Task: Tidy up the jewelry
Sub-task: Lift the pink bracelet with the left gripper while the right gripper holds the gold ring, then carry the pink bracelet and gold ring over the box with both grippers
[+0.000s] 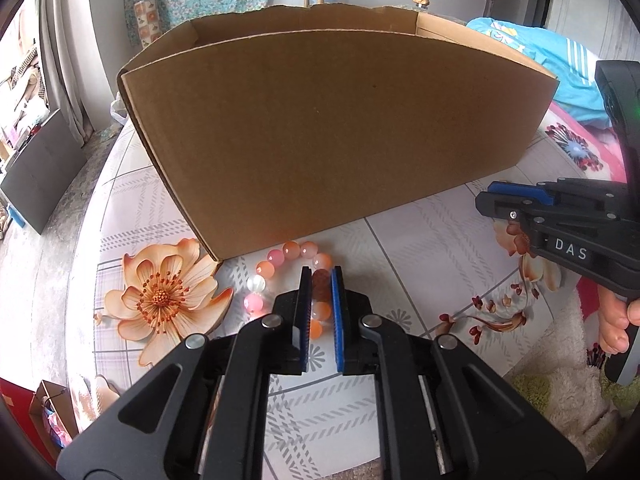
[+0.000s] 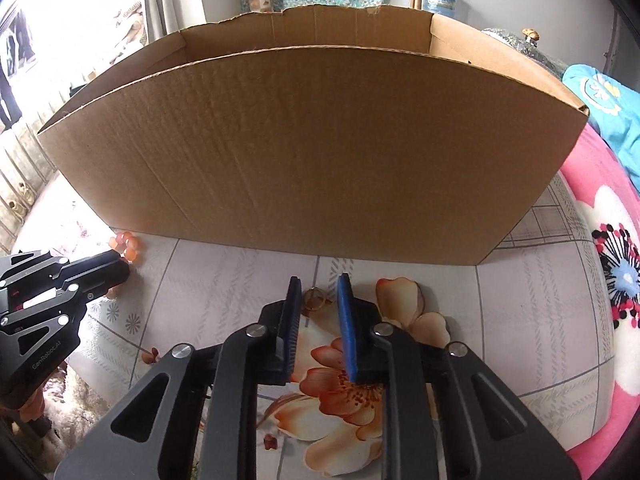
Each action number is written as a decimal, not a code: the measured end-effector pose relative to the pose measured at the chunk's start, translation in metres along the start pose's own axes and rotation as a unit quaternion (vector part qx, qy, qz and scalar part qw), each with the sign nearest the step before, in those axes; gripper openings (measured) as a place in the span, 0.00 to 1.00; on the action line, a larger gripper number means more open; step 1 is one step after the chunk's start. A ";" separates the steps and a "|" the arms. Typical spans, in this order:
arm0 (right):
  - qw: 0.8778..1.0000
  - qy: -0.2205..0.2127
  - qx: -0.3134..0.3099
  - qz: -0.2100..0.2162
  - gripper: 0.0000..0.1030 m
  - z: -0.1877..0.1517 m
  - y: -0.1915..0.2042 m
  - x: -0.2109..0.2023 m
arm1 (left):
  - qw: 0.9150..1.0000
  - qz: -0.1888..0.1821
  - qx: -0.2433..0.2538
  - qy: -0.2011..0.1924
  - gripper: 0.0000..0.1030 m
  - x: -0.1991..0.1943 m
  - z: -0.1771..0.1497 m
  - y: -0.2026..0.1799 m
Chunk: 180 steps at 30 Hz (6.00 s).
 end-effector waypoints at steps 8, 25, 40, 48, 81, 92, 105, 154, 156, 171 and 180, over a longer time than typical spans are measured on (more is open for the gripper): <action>1.000 0.005 0.024 0.018 0.10 0.001 -0.002 -0.002 | 1.000 -0.004 -0.003 0.001 0.08 -0.001 0.000 0.001; 0.996 -0.019 0.082 0.039 0.10 -0.010 -0.020 -0.025 | 0.996 -0.073 -0.053 0.022 0.08 -0.007 -0.008 0.001; 0.995 -0.025 0.085 0.051 0.10 -0.017 -0.021 -0.030 | 0.997 -0.053 -0.043 0.029 0.20 -0.007 -0.007 -0.002; 0.994 -0.029 0.094 0.052 0.10 -0.019 -0.025 -0.032 | 0.999 -0.007 -0.023 0.041 0.08 -0.002 -0.003 -0.006; 0.995 -0.016 0.084 0.053 0.10 -0.012 -0.012 -0.021 | 0.998 -0.014 -0.037 0.058 0.08 -0.003 -0.002 -0.003; 0.995 -0.011 0.084 0.054 0.10 -0.010 -0.006 -0.012 | 0.998 -0.013 -0.031 0.060 0.08 -0.001 0.002 -0.004; 0.994 -0.008 0.090 0.057 0.10 -0.014 -0.010 -0.008 | 0.998 -0.011 -0.029 0.060 0.08 0.001 0.006 -0.006; 0.992 -0.050 0.081 0.089 0.10 0.001 -0.002 -0.045 | 0.999 -0.012 -0.030 -0.034 0.08 -0.061 0.014 0.006; 0.991 -0.059 0.077 0.091 0.10 0.003 0.000 -0.051 | 0.998 -0.026 -0.033 -0.050 0.08 -0.075 0.018 0.007; 0.982 -0.146 0.056 0.103 0.10 0.064 0.009 -0.130 | 0.979 -0.150 -0.016 -0.139 0.08 -0.167 0.088 0.003; 0.979 -0.170 0.063 0.090 0.10 0.110 -0.012 -0.134 | 0.985 -0.138 -0.018 -0.100 0.08 -0.127 0.143 0.019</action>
Point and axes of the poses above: each gripper's, at about its wrist camera, not at the fingertips, and x roughly the way its jaws point, y to its left, z to its top, the point moved 9 cm from there along x, roughly the way its jaws point, and after that the axes turned 8 degrees about z, right-handed, at the moved point
